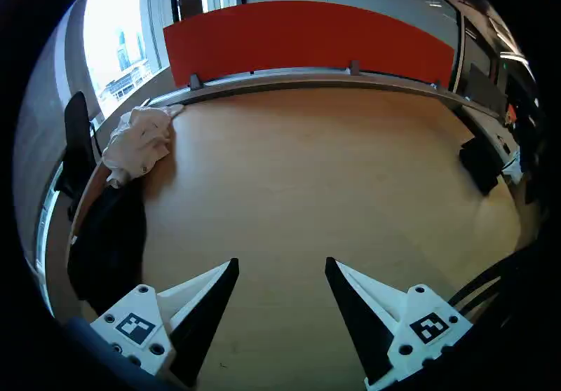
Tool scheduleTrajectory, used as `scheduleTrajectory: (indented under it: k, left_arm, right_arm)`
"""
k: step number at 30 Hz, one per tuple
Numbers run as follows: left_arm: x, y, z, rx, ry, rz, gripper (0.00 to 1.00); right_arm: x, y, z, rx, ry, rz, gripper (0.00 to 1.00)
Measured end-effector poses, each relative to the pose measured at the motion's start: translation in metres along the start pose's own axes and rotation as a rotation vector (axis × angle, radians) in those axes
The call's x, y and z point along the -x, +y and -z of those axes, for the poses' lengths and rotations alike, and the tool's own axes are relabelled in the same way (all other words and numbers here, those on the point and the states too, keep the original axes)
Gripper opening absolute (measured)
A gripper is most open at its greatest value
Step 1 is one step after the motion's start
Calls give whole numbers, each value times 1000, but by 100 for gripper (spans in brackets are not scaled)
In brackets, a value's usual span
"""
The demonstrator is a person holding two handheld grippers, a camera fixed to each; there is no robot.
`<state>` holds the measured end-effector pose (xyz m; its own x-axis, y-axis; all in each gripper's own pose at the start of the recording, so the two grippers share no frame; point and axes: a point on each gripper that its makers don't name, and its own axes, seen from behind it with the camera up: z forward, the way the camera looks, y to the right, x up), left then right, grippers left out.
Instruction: Fold towel
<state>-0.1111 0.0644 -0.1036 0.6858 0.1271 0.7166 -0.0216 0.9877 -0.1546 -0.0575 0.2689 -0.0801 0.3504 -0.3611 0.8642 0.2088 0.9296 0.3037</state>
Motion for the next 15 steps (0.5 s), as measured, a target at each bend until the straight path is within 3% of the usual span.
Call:
scheduleTrajectory:
  k: [15]
  left_arm:
    - [0,-1,1,-6,-6,-6,91]
  right_arm:
    - [13,0,-20,20,-49,-37,4]
